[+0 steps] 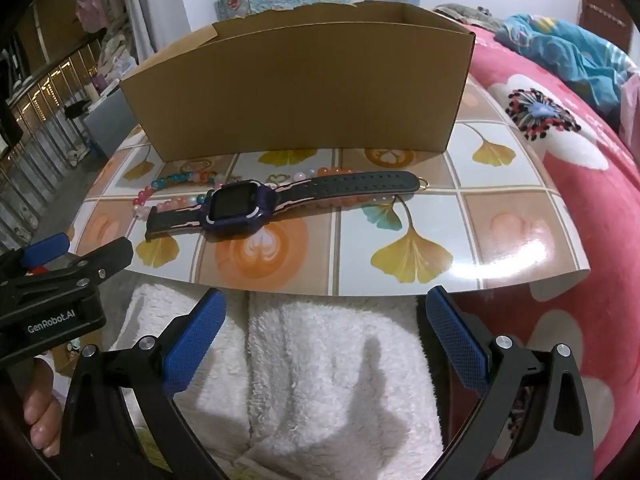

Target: Organize jewelry

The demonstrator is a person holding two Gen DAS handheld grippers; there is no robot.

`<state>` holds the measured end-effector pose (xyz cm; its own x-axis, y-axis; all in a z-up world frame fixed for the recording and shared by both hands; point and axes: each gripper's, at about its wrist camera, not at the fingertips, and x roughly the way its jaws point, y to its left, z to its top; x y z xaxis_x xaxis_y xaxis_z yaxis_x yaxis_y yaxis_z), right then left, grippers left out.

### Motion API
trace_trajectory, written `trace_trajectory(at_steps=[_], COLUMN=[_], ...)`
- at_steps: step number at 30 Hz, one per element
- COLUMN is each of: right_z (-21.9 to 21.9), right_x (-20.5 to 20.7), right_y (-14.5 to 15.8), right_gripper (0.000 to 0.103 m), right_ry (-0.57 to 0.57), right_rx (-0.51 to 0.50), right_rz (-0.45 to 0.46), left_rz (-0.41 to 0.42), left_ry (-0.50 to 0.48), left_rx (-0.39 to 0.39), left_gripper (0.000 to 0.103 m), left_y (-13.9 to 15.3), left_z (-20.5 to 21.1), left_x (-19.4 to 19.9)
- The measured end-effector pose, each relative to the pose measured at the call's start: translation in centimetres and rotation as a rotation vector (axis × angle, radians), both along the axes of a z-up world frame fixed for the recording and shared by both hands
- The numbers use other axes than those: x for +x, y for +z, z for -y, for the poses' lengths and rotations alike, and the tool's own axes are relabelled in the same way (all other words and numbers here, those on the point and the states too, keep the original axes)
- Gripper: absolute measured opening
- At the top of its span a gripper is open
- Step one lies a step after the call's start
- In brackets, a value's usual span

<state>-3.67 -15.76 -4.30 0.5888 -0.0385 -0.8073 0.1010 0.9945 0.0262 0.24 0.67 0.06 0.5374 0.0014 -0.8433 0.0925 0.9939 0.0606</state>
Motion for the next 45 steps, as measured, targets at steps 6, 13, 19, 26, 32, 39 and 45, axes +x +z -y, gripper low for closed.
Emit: trace_trajectory(at_steps=[6,13,19,26,32,39,45], right_z=[-0.19,0.18,0.44,0.52,0.54,0.57,0.58], right_x=[0.02,0.11,-0.05,-0.08,-0.09,-0.2,-0.3], right_y=[0.13,0.34,0.45,0.51,0.49,0.35,0.23], right_gripper=[0.096,0.096,0.096,0.096,0.096,0.096,0.096], right_ry=[-0.006,-0.006,-0.009,-0.009,-0.008,-0.008,-0.008], right_rx=[0.003,0.009,0.012,0.012,0.013,0.013,0.014], right_rz=[0.004,0.007,0.01,0.011,0.011,0.011,0.013], left_rz=[0.002,0.003,0.003,0.004,0.004,0.004,0.004], left_ry=[-0.002,-0.002,-0.001,-0.001,-0.001,-0.001,0.0], left_rx=[0.003,0.004,0.003,0.004,0.004,0.005,0.005], left_gripper=[0.098,0.098,0.098,0.098,0.098,0.098,0.098], left_y=[-0.2,-0.23,-0.32,-0.31,-0.33,-0.33,-0.32], left_z=[0.04,0.07,0.21,0.25,0.21,0.27,0.27], left_x=[-0.17,-0.18,-0.26,-0.26,-0.26,-0.25,-0.24])
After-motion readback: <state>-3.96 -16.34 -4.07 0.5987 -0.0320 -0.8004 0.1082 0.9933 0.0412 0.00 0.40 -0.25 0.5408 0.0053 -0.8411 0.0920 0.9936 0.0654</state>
